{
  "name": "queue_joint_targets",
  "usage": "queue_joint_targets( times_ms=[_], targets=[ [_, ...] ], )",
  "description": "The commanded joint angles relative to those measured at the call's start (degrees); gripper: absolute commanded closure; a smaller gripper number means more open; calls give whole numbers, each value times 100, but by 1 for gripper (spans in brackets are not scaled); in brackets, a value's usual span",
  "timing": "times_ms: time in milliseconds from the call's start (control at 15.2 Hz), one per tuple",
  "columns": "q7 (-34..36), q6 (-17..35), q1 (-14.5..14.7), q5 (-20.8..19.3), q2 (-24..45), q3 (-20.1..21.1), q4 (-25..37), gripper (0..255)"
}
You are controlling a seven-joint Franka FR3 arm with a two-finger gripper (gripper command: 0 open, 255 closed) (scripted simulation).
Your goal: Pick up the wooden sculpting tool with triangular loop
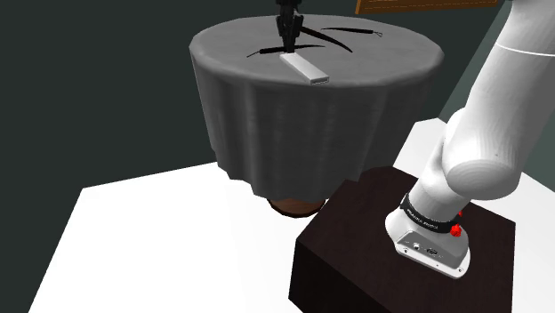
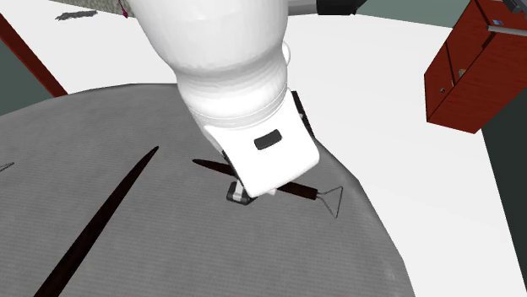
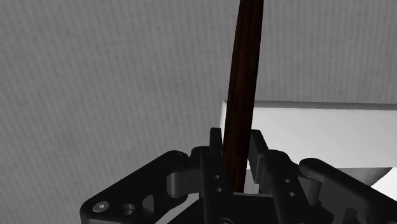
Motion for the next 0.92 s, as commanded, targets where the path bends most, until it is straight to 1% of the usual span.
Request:
queue_joint_targets(
  times_ms=[0,462,858],
  targets=[
    [9,-144,-5,2,33,-3,130,255],
    [21,-736,-43,52,182,-23,862,255],
    [21,-1286,-100,127,390,-47,1607,255]
  ],
)
